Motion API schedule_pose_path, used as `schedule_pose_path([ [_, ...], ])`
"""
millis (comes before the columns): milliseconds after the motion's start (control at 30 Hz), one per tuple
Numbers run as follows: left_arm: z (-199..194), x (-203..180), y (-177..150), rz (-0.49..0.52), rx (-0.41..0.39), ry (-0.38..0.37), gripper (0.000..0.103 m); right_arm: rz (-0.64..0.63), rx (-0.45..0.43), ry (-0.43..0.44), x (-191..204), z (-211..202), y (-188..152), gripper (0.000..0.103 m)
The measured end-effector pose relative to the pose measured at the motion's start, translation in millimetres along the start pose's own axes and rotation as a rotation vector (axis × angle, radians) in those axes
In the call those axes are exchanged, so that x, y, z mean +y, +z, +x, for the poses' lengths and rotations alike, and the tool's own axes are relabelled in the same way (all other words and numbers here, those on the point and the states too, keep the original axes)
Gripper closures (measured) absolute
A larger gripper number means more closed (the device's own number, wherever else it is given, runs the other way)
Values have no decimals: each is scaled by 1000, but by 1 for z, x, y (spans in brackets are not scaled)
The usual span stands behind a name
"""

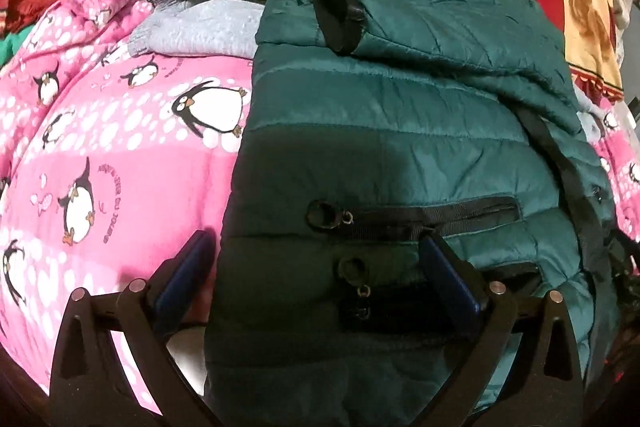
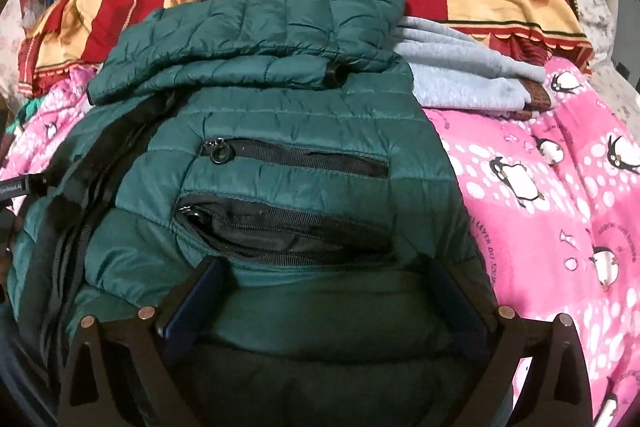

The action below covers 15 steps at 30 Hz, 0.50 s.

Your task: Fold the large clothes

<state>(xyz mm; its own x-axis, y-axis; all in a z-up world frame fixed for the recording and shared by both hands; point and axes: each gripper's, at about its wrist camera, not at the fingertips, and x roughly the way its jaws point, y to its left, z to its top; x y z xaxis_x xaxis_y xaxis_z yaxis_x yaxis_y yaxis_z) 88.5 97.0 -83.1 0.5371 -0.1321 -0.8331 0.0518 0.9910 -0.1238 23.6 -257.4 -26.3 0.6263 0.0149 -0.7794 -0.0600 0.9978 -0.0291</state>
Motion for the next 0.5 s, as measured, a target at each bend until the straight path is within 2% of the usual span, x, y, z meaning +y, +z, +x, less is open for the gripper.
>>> schedule_pose_path([
  [100,-5,4,-2,-9,7,-30,0,5,24,-1,-1,1,3,1],
  [133,-13,9,-3,-18,15,-61,1,-1,39,2,-2,0,5,3],
  [167,-19,14,-3,-28,13,-81,1,-8,54,3,-3,-4,8,12],
  [233,-47,35,-10,-55,-37,-108,1,7,31,21,-12,-25,11,18],
  [333,-77,63,-29,-40,-87,-108,1,74,-93,109,-48,-78,2,17],
  [400,-87,80,-51,-35,-99,-109,1,133,-125,169,-76,-96,-14,17],
  [500,-82,90,-81,-43,-71,-149,1,216,-114,249,-106,-94,-45,17],
])
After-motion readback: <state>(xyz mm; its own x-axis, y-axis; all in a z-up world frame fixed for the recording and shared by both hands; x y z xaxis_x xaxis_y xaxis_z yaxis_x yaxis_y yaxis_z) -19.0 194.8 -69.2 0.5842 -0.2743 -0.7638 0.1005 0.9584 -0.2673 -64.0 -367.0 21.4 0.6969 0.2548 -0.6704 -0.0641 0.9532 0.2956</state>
